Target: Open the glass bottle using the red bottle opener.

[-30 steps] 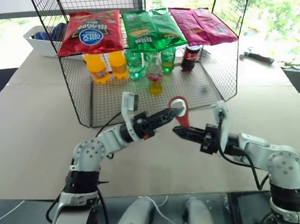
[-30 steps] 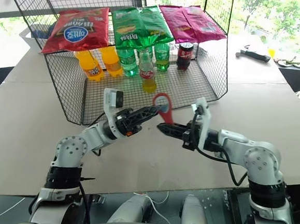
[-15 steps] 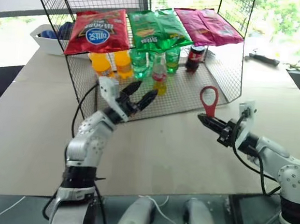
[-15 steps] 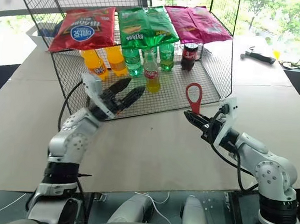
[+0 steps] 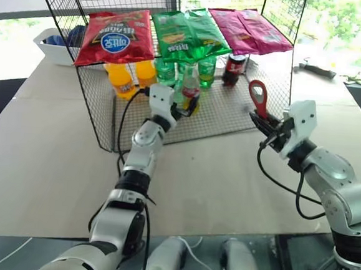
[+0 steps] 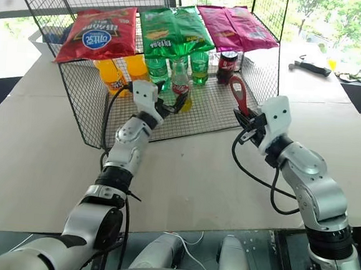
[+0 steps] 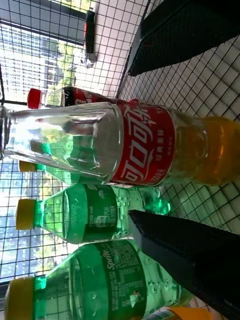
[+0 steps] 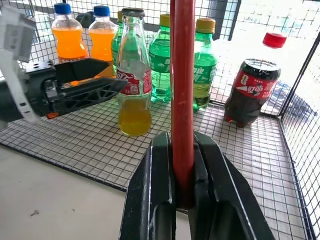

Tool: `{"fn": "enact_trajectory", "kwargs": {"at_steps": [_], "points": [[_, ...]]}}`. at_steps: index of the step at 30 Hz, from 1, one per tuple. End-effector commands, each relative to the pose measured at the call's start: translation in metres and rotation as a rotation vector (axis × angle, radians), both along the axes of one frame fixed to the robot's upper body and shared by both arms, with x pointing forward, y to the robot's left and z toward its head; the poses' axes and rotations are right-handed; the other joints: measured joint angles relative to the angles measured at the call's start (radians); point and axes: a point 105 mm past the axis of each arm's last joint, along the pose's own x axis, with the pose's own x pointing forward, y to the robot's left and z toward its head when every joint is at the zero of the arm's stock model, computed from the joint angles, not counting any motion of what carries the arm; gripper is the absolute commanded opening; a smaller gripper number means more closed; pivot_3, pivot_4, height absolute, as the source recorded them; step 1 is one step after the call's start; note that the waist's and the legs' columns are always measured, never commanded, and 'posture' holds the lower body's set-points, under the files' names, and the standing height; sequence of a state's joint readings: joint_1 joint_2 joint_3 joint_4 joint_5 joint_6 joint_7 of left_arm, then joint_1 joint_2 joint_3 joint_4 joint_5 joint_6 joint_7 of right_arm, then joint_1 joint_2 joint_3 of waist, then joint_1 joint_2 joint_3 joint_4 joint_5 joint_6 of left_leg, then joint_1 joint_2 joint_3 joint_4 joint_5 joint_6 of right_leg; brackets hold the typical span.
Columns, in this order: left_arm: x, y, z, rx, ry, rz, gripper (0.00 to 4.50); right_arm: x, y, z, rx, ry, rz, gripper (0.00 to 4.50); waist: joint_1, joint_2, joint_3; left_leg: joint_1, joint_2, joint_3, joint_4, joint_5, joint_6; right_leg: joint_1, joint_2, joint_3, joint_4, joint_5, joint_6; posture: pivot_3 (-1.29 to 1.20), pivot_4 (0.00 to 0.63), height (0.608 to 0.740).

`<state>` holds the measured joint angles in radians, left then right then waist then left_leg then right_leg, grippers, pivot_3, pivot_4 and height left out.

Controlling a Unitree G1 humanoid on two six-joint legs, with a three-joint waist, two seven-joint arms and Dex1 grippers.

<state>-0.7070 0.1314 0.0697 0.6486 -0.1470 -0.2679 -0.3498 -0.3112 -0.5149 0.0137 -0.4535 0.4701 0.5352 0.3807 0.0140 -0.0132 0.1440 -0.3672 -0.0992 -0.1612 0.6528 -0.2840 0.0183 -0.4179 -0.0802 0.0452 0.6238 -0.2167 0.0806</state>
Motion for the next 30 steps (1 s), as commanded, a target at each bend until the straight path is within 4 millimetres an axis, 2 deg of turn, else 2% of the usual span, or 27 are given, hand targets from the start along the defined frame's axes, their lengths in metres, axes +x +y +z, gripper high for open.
{"fn": "enact_trajectory", "kwargs": {"at_steps": [1,7,18,28,29,30], "points": [[0.007,-0.006,0.010,-0.021,-0.040,0.007,4.43,-0.006,0.000,0.015,0.007,-0.074,0.002,0.00,0.000,0.000,0.000,0.000,0.000,0.000,0.000,0.000,0.000,0.000,0.000,0.000,0.000,0.000,0.000,0.00,0.150,0.740],[0.022,-0.011,0.012,-0.021,-0.014,0.027,4.43,-0.007,-0.001,0.006,-0.001,-0.041,0.004,0.00,-0.001,-0.001,0.000,0.000,0.000,-0.001,0.001,0.000,0.000,0.000,0.000,-0.001,0.001,0.000,0.000,0.00,0.150,0.740],[0.040,-0.027,0.023,0.055,0.019,0.090,4.43,-0.007,-0.003,0.003,0.004,-0.030,-0.003,0.00,-0.001,-0.001,0.001,-0.001,-0.001,-0.001,0.001,0.000,0.000,-0.001,0.000,-0.001,0.002,0.000,0.000,0.00,0.150,0.740],[0.049,-0.032,0.028,0.144,0.062,0.154,4.43,-0.006,-0.004,0.011,-0.007,-0.097,-0.028,0.00,-0.002,-0.001,0.001,-0.002,-0.001,0.000,0.001,0.000,0.000,-0.002,0.000,-0.001,0.002,0.000,0.000,0.00,0.150,0.740],[0.049,-0.033,0.026,0.151,0.067,0.152,4.20,-0.004,-0.006,0.014,-0.004,-0.122,-0.049,0.00,-0.002,-0.001,0.001,-0.002,-0.001,0.000,0.001,0.000,0.000,-0.002,0.000,-0.001,0.002,0.000,0.000,0.00,0.150,0.740],[0.049,-0.033,0.025,0.154,0.073,0.149,3.78,-0.003,-0.008,0.018,0.005,-0.149,-0.069,0.00,-0.002,-0.001,0.001,-0.002,-0.001,0.000,0.001,0.000,0.000,-0.002,0.000,-0.001,0.002,0.000,0.000,0.00,0.150,0.740]]}}
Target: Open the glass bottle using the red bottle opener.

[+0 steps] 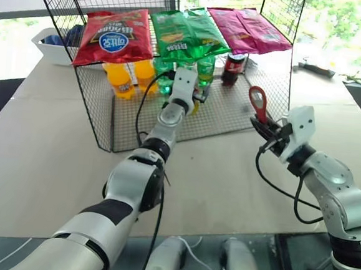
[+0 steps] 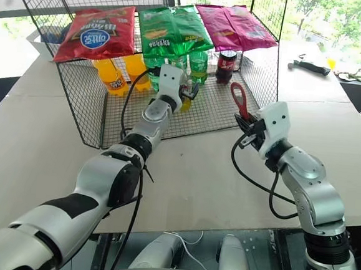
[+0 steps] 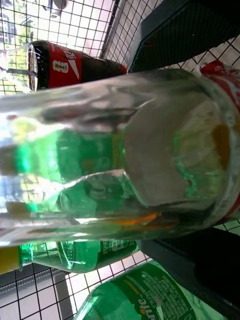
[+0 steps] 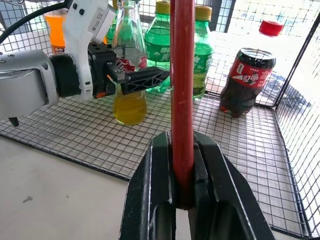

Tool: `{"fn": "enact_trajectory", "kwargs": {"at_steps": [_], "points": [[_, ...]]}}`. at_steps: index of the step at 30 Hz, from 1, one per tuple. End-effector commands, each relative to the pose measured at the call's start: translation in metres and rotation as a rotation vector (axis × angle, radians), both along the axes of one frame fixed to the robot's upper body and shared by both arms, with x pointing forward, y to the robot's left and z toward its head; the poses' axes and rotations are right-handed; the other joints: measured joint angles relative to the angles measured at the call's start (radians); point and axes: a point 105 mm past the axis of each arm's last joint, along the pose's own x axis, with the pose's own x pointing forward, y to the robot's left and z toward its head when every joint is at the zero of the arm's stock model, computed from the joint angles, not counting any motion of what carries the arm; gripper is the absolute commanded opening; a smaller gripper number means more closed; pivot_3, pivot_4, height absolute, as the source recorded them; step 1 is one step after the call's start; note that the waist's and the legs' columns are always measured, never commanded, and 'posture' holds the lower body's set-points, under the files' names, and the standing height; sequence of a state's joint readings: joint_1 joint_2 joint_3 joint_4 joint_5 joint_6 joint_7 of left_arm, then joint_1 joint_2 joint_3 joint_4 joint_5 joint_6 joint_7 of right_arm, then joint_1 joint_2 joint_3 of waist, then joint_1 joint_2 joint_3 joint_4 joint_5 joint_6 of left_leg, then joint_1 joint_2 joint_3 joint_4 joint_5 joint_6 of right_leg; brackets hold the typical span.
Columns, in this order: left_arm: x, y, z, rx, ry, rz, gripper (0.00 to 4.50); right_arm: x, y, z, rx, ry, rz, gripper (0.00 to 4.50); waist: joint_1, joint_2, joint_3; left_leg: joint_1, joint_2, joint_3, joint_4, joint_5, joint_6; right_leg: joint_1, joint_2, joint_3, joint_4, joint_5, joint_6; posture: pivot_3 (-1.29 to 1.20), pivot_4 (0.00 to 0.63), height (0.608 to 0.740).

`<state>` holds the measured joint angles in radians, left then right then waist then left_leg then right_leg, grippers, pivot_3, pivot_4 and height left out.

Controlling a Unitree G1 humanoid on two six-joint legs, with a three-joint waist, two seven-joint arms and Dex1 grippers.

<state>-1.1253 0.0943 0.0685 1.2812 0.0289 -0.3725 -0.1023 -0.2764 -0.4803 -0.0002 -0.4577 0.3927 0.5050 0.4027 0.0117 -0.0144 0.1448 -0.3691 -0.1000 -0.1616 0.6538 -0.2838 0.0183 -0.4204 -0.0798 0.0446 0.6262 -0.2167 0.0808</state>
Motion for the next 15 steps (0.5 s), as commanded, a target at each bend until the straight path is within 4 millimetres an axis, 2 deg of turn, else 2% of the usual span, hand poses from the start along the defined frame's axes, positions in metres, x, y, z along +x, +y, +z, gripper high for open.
{"fn": "enact_trajectory", "kwargs": {"at_steps": [1,4,11,14,15], "points": [[0.002,-0.006,0.011,0.017,-0.020,-0.015,3.67,-0.001,-0.005,0.026,0.024,-0.145,-0.051,0.00,0.000,0.000,0.000,0.000,0.000,0.000,0.000,0.000,0.000,0.000,0.000,0.000,0.000,0.000,0.000,0.00,0.150,0.740],[0.001,-0.007,0.010,0.014,-0.018,-0.024,2.81,0.001,-0.005,0.027,0.023,-0.162,-0.060,0.00,0.000,0.000,0.000,0.000,0.000,0.000,0.000,0.000,0.000,0.000,0.000,0.000,0.000,0.000,0.000,0.00,0.150,0.740],[-0.003,-0.016,0.019,-0.047,-0.022,-0.144,2.81,0.003,-0.008,0.032,0.035,-0.201,-0.090,0.00,0.001,0.000,0.000,0.000,0.000,0.000,0.001,0.000,0.000,0.000,0.000,0.000,0.001,0.000,0.000,0.00,0.150,0.740],[-0.014,-0.024,0.016,-0.036,-0.025,-0.278,2.81,0.004,-0.012,0.033,0.035,-0.207,-0.105,0.00,-0.002,0.000,0.000,-0.001,0.000,0.000,0.001,0.000,0.000,-0.001,0.000,0.000,0.001,0.000,0.000,0.00,0.150,0.740],[-0.023,-0.026,0.015,0.021,-0.048,-0.348,2.81,0.004,-0.013,0.033,0.038,-0.208,-0.111,0.00,-0.005,0.000,0.000,-0.001,0.000,0.000,0.001,0.000,0.000,-0.001,0.000,0.000,0.001,0.000,0.000,0.00,0.150,0.740]]}}
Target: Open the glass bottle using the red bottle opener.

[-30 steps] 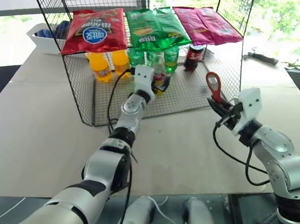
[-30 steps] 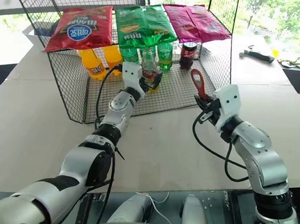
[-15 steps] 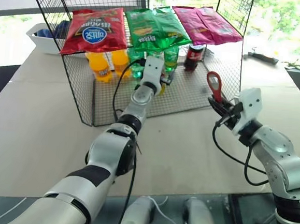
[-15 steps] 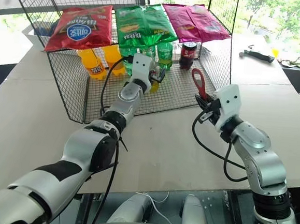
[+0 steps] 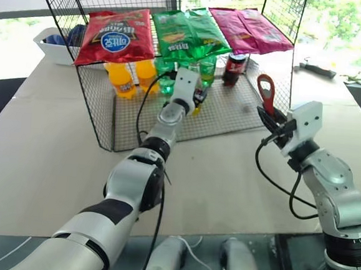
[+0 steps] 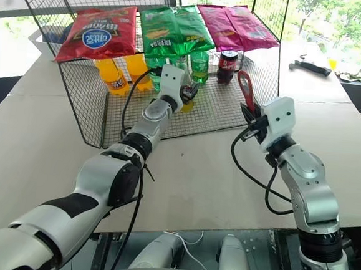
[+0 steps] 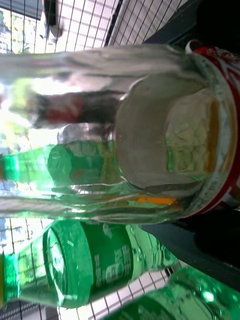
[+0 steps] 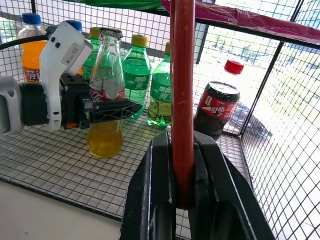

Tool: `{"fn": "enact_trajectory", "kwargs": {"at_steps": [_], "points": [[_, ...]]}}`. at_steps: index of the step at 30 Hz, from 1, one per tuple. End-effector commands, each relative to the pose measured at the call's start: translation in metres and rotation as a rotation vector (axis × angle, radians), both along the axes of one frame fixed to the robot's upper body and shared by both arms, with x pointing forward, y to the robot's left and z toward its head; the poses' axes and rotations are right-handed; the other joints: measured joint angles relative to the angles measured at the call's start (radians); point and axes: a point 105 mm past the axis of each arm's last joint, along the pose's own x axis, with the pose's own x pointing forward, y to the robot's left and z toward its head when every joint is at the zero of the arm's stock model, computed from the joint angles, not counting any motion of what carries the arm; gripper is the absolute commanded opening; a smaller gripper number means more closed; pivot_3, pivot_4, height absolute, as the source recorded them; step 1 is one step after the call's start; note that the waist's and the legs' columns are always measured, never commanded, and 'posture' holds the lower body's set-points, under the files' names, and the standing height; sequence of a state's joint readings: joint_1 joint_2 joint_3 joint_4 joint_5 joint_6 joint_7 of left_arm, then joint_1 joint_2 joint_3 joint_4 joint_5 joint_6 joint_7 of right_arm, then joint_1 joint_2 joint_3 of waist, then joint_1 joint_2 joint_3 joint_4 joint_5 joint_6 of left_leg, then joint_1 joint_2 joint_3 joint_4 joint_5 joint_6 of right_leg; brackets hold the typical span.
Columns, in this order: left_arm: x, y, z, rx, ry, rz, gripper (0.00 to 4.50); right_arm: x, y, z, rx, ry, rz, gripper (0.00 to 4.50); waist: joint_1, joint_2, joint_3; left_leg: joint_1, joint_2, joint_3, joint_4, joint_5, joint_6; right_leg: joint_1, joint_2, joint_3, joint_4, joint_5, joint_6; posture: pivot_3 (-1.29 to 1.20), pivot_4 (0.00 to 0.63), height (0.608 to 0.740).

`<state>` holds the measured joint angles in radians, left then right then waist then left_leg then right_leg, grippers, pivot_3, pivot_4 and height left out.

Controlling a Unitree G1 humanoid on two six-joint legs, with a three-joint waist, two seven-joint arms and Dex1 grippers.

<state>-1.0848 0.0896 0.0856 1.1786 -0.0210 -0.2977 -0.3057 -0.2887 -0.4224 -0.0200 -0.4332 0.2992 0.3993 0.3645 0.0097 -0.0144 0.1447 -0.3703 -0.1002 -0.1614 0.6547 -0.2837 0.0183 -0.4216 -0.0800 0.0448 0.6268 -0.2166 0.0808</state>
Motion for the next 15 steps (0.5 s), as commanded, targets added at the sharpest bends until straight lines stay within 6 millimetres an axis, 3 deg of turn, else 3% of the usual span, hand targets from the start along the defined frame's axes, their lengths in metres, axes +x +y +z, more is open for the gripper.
{"fn": "enact_trajectory", "kwargs": {"at_steps": [1,7,15], "points": [[-0.024,-0.012,0.015,0.080,-0.111,-0.217,2.81,-0.002,-0.007,0.019,0.018,-0.086,-0.030,0.00,-0.010,0.000,0.000,0.000,0.000,0.000,0.000,0.000,0.000,-0.001,0.000,0.000,0.000,0.000,0.000,0.00,0.150,0.740],[-0.056,0.001,0.017,0.128,-0.135,-0.295,2.81,-0.001,-0.009,0.018,0.023,-0.092,-0.042,0.00,-0.028,0.000,0.000,-0.001,0.001,0.001,0.000,0.000,0.000,-0.003,0.000,0.002,0.001,0.000,0.000,0.00,0.150,0.740],[-0.125,-0.008,0.002,0.088,-0.006,-0.610,2.81,0.004,-0.017,0.023,0.027,-0.118,-0.083,0.00,-0.022,0.001,0.000,-0.001,0.002,0.002,0.000,0.000,0.000,-0.004,0.001,0.003,0.003,0.000,0.000,0.00,0.150,0.740]]}}
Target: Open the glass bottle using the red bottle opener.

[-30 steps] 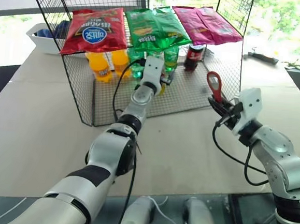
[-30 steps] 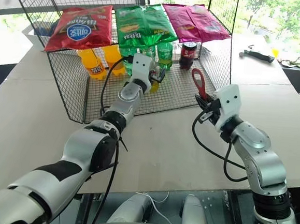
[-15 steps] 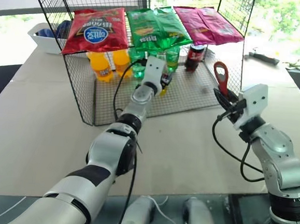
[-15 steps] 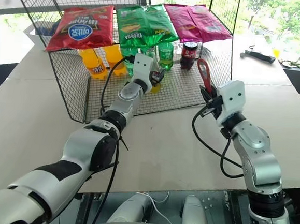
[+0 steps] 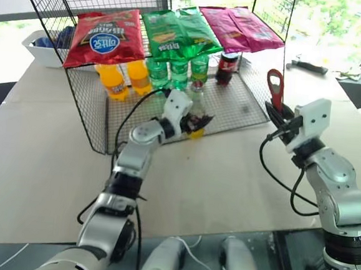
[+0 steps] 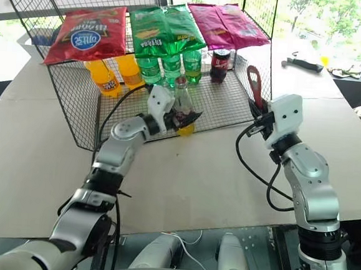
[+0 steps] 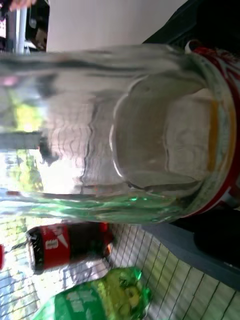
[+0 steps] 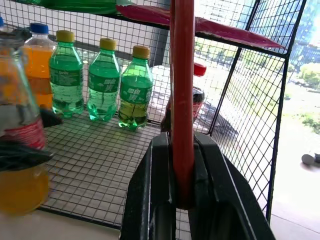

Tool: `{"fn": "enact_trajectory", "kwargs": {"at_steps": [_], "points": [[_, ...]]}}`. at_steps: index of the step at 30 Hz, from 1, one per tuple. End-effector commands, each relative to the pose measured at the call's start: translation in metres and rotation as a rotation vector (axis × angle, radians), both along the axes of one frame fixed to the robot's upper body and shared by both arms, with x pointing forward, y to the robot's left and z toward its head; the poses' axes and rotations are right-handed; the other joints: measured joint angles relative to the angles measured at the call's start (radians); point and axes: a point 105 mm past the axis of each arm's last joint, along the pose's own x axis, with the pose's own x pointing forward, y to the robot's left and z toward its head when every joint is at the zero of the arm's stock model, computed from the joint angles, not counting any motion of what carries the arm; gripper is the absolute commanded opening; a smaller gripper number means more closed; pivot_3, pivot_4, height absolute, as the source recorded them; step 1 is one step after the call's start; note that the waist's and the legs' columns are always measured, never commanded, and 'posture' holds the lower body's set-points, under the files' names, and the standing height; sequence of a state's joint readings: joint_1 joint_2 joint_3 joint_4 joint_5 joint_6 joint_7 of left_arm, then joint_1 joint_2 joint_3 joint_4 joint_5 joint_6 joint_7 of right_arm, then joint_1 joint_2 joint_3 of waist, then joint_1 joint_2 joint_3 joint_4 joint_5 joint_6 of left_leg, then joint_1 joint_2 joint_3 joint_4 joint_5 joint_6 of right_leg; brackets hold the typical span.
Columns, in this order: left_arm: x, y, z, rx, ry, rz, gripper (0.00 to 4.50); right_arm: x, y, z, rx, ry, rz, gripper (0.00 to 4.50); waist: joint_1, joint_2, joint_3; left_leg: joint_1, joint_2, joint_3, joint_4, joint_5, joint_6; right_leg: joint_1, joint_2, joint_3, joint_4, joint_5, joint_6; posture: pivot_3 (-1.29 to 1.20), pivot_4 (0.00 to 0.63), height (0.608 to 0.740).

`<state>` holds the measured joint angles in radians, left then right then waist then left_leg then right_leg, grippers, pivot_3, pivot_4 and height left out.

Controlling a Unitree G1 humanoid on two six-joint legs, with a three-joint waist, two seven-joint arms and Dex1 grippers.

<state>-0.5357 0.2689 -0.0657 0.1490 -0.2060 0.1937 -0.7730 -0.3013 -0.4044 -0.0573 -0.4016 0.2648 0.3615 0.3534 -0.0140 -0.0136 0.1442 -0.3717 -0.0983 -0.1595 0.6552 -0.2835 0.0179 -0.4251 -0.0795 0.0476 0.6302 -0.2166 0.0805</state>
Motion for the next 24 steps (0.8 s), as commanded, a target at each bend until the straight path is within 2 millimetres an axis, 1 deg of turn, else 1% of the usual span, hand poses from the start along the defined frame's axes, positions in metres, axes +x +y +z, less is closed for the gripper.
{"fn": "enact_trajectory", "kwargs": {"at_steps": [1,6,12,14,15,16,19,24], "points": [[-0.028,-0.014,0.018,-0.032,-0.023,-0.148,2.81,-0.001,-0.005,0.017,0.014,-0.077,-0.022,0.00,0.002,0.000,0.000,0.000,0.000,0.000,0.000,0.000,0.000,0.000,0.000,0.000,0.000,0.000,0.000,0.00,0.150,0.740],[-0.034,-0.013,0.018,-0.028,-0.001,-0.150,2.81,0.000,-0.002,0.016,0.018,-0.078,-0.015,0.00,0.001,0.000,0.000,0.000,0.000,0.000,0.001,0.000,0.000,0.000,0.000,0.000,0.001,0.000,0.000,0.00,0.150,0.740],[-0.045,-0.014,0.019,-0.011,-0.056,-0.177,2.81,0.001,-0.001,0.013,0.023,-0.072,-0.007,0.00,0.000,0.000,0.000,0.001,0.000,0.002,0.001,0.000,0.000,0.000,0.000,0.002,0.001,0.000,0.000,0.00,0.150,0.740],[-0.045,-0.013,0.021,-0.023,-0.073,-0.166,3.82,0.001,0.000,0.012,0.024,-0.070,-0.005,0.00,0.002,0.000,0.000,0.001,0.000,0.002,0.001,0.000,0.000,0.000,0.000,0.002,0.001,0.000,0.000,0.00,0.150,0.740],[-0.045,-0.012,0.022,-0.026,-0.085,-0.152,4.10,0.000,0.000,0.012,0.024,-0.069,-0.004,0.00,0.003,0.000,0.000,0.001,0.000,0.002,0.001,0.000,0.000,0.000,0.000,0.002,0.001,0.000,0.000,0.00,0.150,0.740],[-0.043,-0.011,0.023,-0.023,-0.104,-0.133,4.47,0.000,0.000,0.011,0.025,-0.068,-0.004,0.00,0.003,0.000,0.000,0.001,0.000,0.002,0.001,0.000,0.000,0.000,0.000,0.002,0.001,0.000,0.000,0.00,0.150,0.740],[-0.044,-0.010,0.021,-0.031,-0.113,-0.122,4.47,0.000,0.000,0.011,0.028,-0.068,-0.005,0.00,0.002,0.000,0.000,0.001,0.000,0.003,0.001,0.000,0.000,0.000,0.000,0.003,0.002,0.000,0.000,0.00,0.150,0.740],[-0.046,-0.007,0.033,-0.123,-0.138,-0.119,4.47,0.001,-0.001,0.007,0.029,-0.061,-0.009,0.00,0.002,0.000,0.000,0.002,0.000,0.004,0.001,0.000,0.000,0.000,0.000,0.004,0.002,0.000,0.000,0.00,0.150,0.740]]}}
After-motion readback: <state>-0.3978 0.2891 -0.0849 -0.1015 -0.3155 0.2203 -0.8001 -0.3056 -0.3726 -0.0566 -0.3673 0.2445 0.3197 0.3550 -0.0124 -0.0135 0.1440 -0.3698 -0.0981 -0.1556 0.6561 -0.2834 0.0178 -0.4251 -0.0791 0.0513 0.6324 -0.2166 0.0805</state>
